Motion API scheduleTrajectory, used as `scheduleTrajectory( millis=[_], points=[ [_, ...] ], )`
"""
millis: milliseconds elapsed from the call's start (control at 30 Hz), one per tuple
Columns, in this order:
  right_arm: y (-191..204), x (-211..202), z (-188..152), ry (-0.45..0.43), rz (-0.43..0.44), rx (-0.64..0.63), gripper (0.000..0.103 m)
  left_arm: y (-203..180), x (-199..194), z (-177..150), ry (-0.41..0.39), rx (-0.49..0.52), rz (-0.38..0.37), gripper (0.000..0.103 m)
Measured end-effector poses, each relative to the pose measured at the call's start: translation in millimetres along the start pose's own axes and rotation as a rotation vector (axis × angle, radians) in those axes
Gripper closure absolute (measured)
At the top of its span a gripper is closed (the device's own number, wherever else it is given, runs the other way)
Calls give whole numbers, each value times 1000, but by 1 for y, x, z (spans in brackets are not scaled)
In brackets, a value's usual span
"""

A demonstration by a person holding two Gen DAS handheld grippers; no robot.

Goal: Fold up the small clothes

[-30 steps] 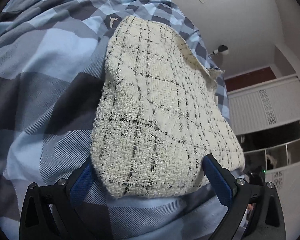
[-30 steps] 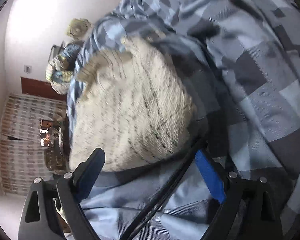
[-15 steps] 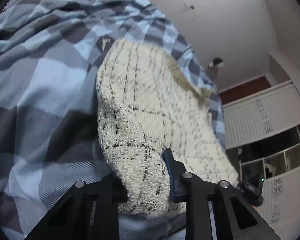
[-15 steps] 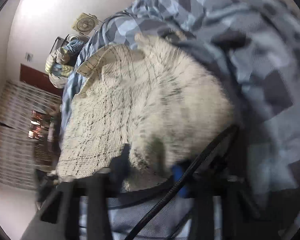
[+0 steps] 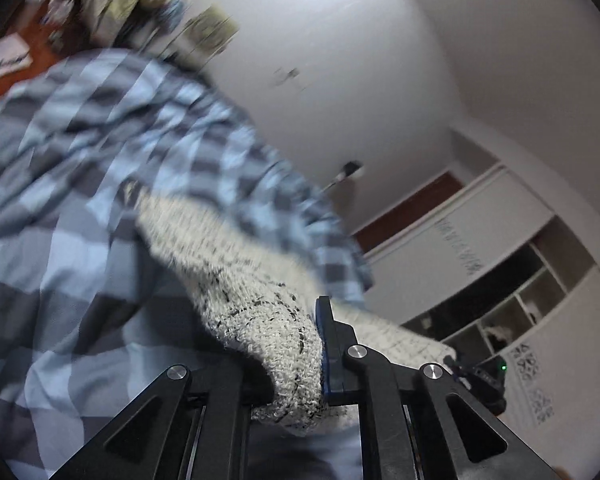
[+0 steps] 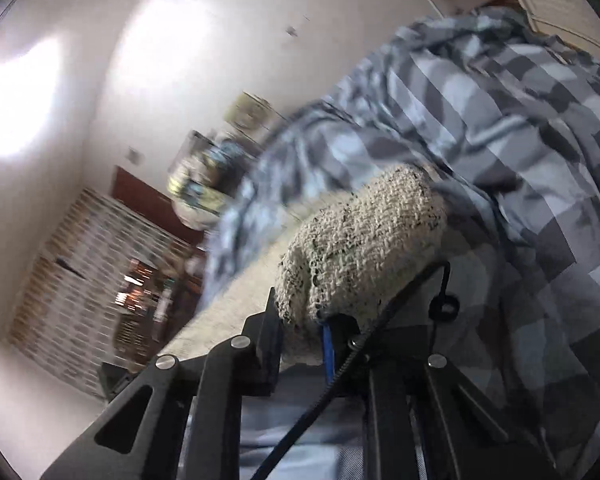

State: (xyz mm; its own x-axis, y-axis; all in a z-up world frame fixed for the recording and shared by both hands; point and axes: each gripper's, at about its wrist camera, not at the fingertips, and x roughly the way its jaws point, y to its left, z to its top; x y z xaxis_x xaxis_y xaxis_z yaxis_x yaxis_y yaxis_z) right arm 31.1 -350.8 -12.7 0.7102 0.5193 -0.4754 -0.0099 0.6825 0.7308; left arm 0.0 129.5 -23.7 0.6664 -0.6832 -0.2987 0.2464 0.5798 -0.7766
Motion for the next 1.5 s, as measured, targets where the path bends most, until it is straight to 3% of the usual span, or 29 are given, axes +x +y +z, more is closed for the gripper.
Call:
scheduleTrajectory(
  millis=[67, 167, 300, 433, 567, 667, 767, 900, 967, 1033, 1100, 1167, 1233, 1267, 1367, 1500],
  points=[
    [14, -24, -5, -41, 58, -16, 91, -25, -24, -2, -33, 69, -44, 93],
    [35, -56, -12, -88, 134, -67, 91, -36, -36, -4, -27, 83, -54, 93],
    [48, -51, -15, -116, 55, -77, 91, -20, -15, 1, -25, 23, 5, 93],
    [44, -8, 20, -104, 29, -11, 91, 2, 16, 34, -82, -45, 25, 93],
    [48, 56, 71, -94, -46, 5, 91, 12, 65, 73, -143, 8, 176, 93],
    [41, 107, 94, -86, -127, 34, 91, 36, 114, 99, -135, 29, 293, 93],
    [18, 159, 102, -62, -223, 74, 91, 62, 160, 107, -79, 46, 434, 93],
    [-13, 217, 90, 12, -438, 15, 91, 89, 205, 96, 21, 95, 590, 92],
    [-26, 239, 79, 67, -507, -30, 91, 103, 229, 90, 128, 158, 667, 92],
    [-35, 254, 71, 116, -556, -85, 88, 118, 242, 88, 264, 158, 709, 92],
    [-43, 256, 69, 172, -549, -95, 83, 124, 236, 94, 299, 151, 671, 91],
    [-52, 248, 77, 211, -511, -60, 64, 120, 223, 106, 297, 133, 622, 91],
    [-54, 218, 91, 155, -482, -19, 43, 113, 212, 119, 301, 103, 580, 91],
    [-54, 197, 99, 88, -491, 6, 39, 107, 208, 126, 303, 88, 565, 91],
    [-47, 147, 110, -42, -533, 108, 29, 74, 203, 140, 312, 113, 534, 91],
    [6, 148, 93, 28, -451, -34, 29, 21, 206, 146, 301, 245, 560, 91]
  ],
)
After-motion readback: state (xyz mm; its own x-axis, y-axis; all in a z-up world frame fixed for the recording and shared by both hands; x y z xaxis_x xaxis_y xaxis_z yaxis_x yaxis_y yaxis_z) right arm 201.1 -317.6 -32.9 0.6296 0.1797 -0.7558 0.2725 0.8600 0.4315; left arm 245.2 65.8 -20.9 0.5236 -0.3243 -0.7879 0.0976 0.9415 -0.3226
